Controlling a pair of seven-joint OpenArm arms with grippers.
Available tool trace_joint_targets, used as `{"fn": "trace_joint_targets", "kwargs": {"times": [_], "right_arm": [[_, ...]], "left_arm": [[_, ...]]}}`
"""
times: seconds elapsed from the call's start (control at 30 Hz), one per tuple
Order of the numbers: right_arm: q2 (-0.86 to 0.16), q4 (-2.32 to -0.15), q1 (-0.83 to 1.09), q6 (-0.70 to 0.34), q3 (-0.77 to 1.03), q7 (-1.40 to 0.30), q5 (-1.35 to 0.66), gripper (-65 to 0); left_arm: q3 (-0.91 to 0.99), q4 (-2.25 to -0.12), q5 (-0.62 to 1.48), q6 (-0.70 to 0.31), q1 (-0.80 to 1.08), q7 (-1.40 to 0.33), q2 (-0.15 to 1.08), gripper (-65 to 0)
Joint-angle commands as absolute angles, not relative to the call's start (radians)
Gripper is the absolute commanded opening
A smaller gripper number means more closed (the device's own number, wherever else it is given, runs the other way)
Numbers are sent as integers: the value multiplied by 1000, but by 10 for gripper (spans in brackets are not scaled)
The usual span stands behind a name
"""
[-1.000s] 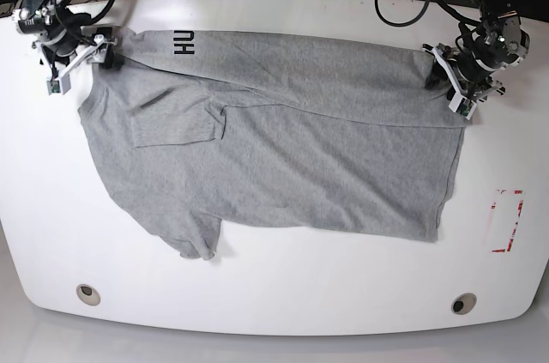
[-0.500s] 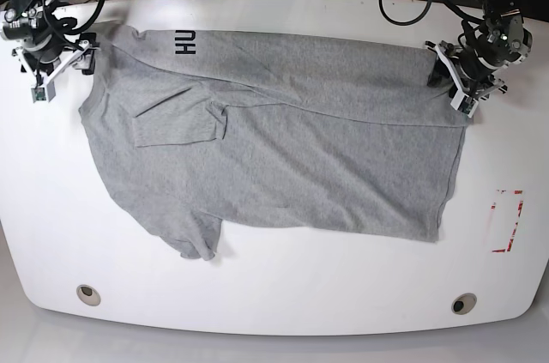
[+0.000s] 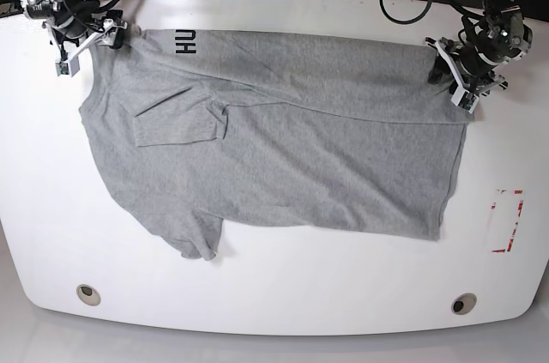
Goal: Fold the T-shirt properly
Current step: 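Pull the shirt's collar edge with both grippers to smooth it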
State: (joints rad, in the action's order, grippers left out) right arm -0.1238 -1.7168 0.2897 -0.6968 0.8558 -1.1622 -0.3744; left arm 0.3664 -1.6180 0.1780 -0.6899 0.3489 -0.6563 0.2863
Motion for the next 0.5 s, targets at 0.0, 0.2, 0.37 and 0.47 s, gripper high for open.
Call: {"fn": "trace_joint_targets", "kwargs": {"times": [0.0,0.2,0.37,0.47], "right_arm": [[-137,-1728,298,-698,852,-1168,-381,-214],[-142,-1767,321,-698,851,-1170,-383,-330],[-142,-1845,343,-698,851,-1175,-383,-330],[-139,-1902,374,-698,849,-1175,-384,-330]], "left_arm": [[371,-1646,142,-690,384,-700,297,-381],[403,-1678,143,-690,464,-704,297,-381],[476,-1685,145,-698,493,-762,297,-379],[527,-1710,142,-698,522,-789,295,-379]]}}
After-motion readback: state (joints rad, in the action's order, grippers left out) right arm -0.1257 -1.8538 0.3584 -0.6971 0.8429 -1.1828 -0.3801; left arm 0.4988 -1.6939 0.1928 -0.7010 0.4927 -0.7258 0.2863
